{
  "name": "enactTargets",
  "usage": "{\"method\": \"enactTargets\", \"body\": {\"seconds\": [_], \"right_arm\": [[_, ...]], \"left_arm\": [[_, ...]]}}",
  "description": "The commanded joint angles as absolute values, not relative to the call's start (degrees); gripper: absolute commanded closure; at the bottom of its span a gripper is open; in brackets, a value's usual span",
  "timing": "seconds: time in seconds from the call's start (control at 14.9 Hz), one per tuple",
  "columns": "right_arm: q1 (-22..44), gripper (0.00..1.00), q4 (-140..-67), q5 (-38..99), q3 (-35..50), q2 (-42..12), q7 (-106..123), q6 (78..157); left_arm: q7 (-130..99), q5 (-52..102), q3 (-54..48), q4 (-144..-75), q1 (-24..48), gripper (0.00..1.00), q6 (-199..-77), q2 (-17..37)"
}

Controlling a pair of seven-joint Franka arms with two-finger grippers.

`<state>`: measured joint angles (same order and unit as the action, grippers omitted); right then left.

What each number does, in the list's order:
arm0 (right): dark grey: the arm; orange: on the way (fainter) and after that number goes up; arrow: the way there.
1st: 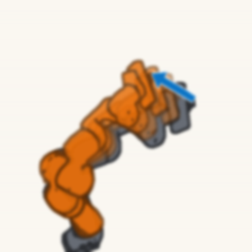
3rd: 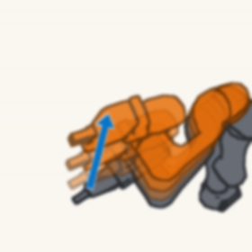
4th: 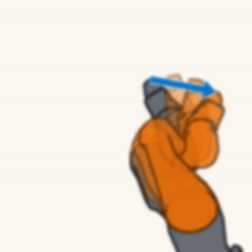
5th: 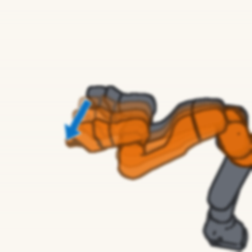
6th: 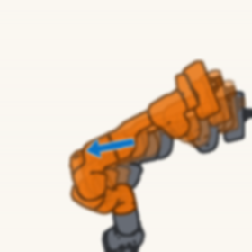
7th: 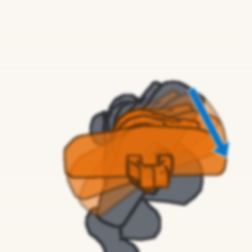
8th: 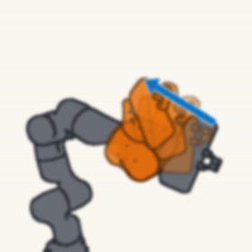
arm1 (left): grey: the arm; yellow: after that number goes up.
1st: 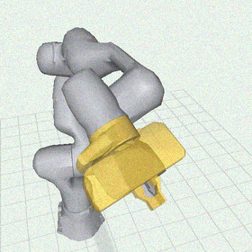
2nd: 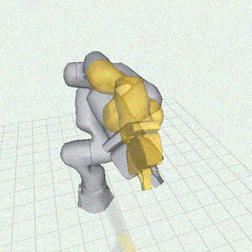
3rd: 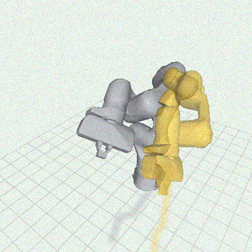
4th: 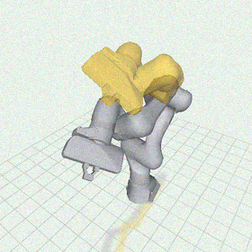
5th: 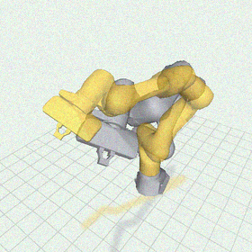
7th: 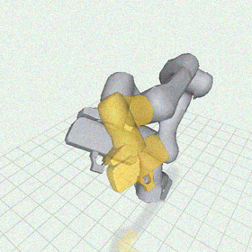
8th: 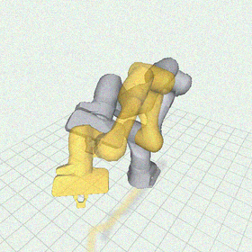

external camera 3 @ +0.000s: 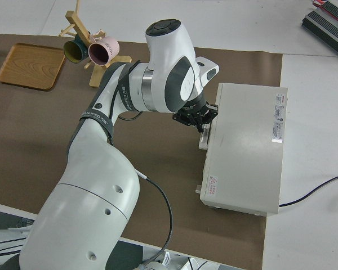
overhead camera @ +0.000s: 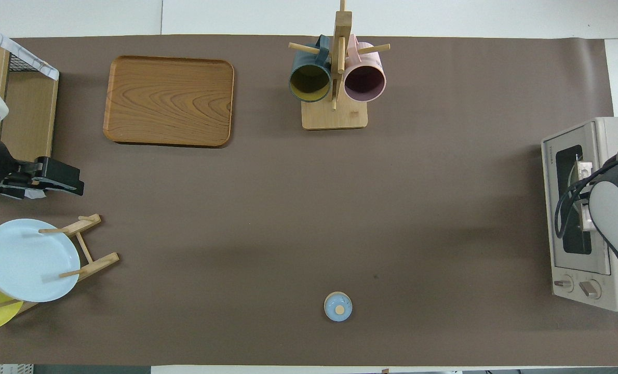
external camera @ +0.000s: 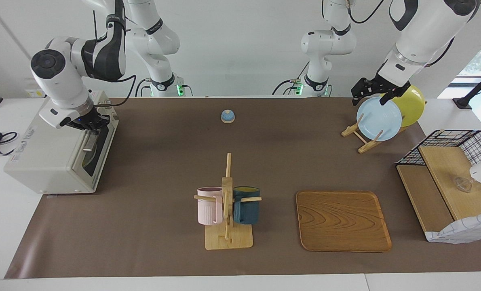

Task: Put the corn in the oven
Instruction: 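Push the oven door shut with the right gripper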

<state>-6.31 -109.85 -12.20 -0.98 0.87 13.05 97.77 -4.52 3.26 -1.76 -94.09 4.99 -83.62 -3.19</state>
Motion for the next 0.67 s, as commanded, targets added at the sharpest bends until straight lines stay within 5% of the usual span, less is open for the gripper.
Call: {"method": "enactTargets", "body": {"seconds": [0.0, 0.2, 0.47, 0.54, 0.6], "right_arm": [[-6.50, 1.00, -104.43, -9.78, -0.61, 1.67, 14.24, 92.04], [-6.42, 0.98, -102.57, -7.13, -0.53, 1.50, 13.98, 92.45], [-5.02, 0.82, -96.17, -0.35, -0.09, 0.01, 14.23, 91.15], [-3.70, 0.77, -93.02, -0.79, 0.00, -1.13, 14.15, 89.23], [-2.56, 0.59, -89.86, -1.14, -0.09, -1.93, 13.89, 86.25]], "left_arm": [[-4.83, 3.43, -1.49, -93.96, 5.54, 0.00, -83.58, -3.52], [-4.83, 3.25, -1.49, -93.60, 5.45, 0.00, -83.58, -3.34], [-5.10, 3.25, -1.49, -93.60, 5.62, 0.00, -83.67, -3.25], [-5.10, 3.25, -1.49, -93.60, 5.54, 0.00, -83.85, -3.25], [-5.10, 3.25, -1.49, -93.52, 5.54, 0.00, -84.20, -3.16]]}}
